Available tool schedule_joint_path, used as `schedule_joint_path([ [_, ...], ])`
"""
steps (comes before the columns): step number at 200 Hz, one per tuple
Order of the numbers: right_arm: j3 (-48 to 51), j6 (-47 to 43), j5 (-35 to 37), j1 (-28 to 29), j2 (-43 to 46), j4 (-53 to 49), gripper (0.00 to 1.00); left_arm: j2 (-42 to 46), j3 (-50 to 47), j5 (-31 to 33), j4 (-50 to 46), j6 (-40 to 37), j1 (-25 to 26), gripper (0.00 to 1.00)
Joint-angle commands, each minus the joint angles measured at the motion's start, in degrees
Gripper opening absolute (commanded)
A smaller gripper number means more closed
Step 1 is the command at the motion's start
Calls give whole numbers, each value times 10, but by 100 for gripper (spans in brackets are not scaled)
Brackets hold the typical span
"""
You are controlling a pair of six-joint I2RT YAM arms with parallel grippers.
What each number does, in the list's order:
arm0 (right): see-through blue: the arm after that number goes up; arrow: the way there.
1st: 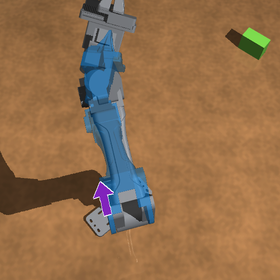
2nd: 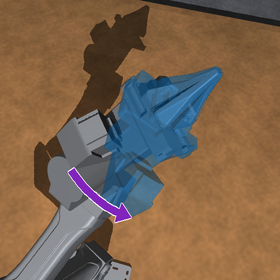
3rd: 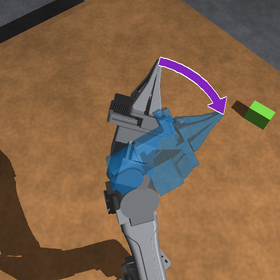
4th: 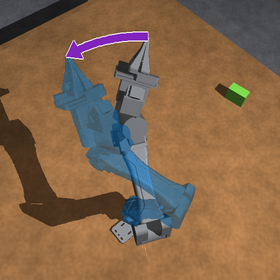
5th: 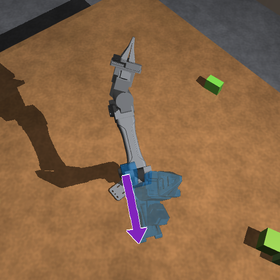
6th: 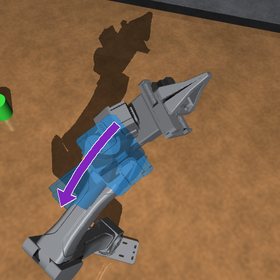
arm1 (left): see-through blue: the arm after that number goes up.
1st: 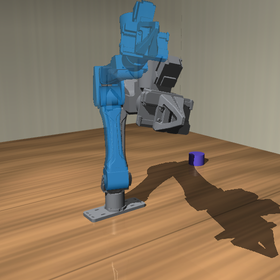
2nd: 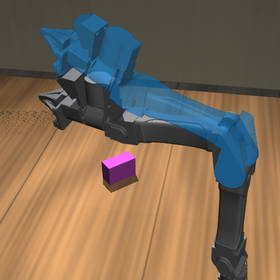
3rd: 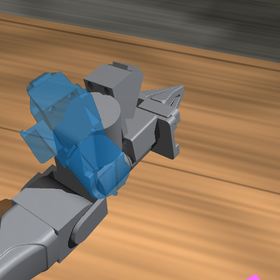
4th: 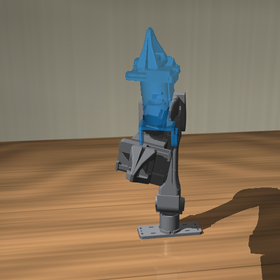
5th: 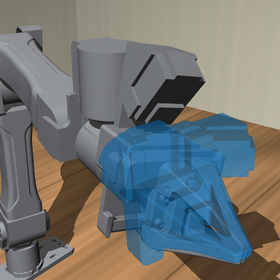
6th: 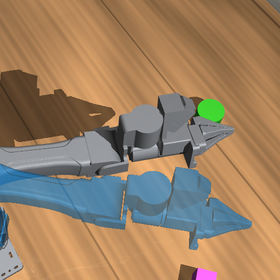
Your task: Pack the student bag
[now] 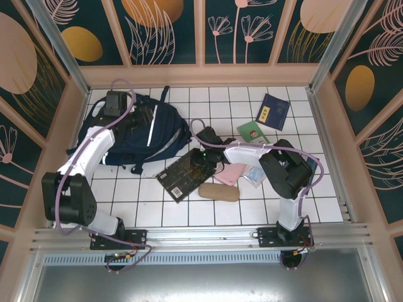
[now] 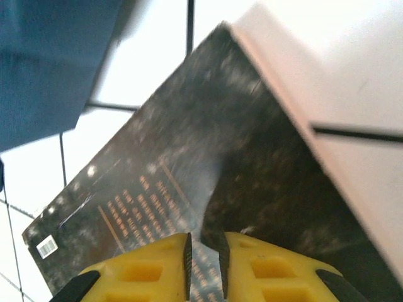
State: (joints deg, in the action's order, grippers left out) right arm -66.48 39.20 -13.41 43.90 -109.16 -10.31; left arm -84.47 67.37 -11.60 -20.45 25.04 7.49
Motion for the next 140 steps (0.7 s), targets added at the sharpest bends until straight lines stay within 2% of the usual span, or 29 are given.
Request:
schedule_joint_path([
  [1, -41, -46, 38, -31, -34, -25, 24, 44, -43, -68, 33, 42, 0, 56],
  [24, -92, -83, 45, -45, -55, -47, 26, 74, -102, -98, 60, 66, 17, 54],
  [55, -117, -85, 45, -43, -29, -68, 32, 92, -175, -96, 70, 69, 61, 53],
  [76, -95, -64, 39, -31, 9, -79, 36, 98, -216, -90, 83, 79, 76, 51],
  [109, -25, -13, 38, 2, 71, -104, 47, 95, -253, -81, 91, 91, 87, 51],
  [120, -4, 5, 43, 13, 88, -115, 54, 91, -261, -80, 93, 94, 91, 50],
  [140, 36, 46, 33, 32, 117, -118, 58, 78, -277, -79, 106, 98, 104, 50],
])
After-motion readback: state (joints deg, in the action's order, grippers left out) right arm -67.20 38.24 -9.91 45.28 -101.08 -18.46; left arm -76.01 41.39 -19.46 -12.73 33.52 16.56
